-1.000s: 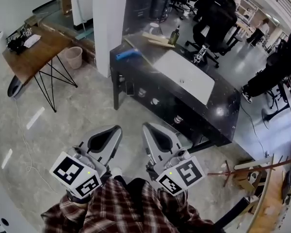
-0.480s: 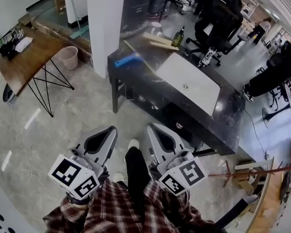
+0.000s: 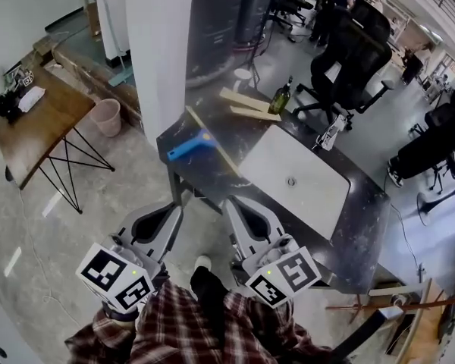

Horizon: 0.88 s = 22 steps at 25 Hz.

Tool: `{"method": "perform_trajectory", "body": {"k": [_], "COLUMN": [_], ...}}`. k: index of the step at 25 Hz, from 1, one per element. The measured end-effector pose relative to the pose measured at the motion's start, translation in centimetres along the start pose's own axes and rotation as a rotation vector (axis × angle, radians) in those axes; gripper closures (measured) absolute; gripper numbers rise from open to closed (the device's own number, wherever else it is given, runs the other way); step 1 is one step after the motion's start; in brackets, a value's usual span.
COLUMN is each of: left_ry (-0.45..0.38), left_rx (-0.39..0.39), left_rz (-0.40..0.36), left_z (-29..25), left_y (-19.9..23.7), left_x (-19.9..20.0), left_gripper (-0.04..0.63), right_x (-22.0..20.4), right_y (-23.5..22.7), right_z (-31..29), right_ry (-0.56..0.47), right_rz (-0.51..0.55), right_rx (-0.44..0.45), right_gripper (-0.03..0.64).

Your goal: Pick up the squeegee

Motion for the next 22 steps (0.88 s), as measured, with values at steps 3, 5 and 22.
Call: {"method": "perform_trajectory", "body": {"k": [3, 5, 22], "left_ry": [-0.003, -0.006, 0.020], "left_rx": [0.008, 0.015, -0.038], "left_rz": [-0.009, -0.010, 0.039], "left_z": [-3.6, -5.5, -17.0], "left_y": [1.6, 2.5, 12.9], "left_x": [1.0, 1.3, 1.1], "left_gripper": [0.586, 0.586, 0.585], "right_x": [1.5, 2.0, 1.5], "right_y": [-3.3, -5.1, -14.2], "right_z": [-1.8, -2.7, -12.4], "right_ry": [-0.007, -0.001, 0.086], "right_rz": [-0.003, -0.006, -0.027], "right_rx": [0.006, 0.010, -0.047], "right_gripper": [0.604, 0.604, 0.604]}}
Point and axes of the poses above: the fingertips, and each gripper's own axes: z backward along the fingers, y to its left, x out of its top, the point moved 2 cm from there along z, backward along the fingers, and after that the axes turned 7 degrees about -z, right-handed, at the moved point
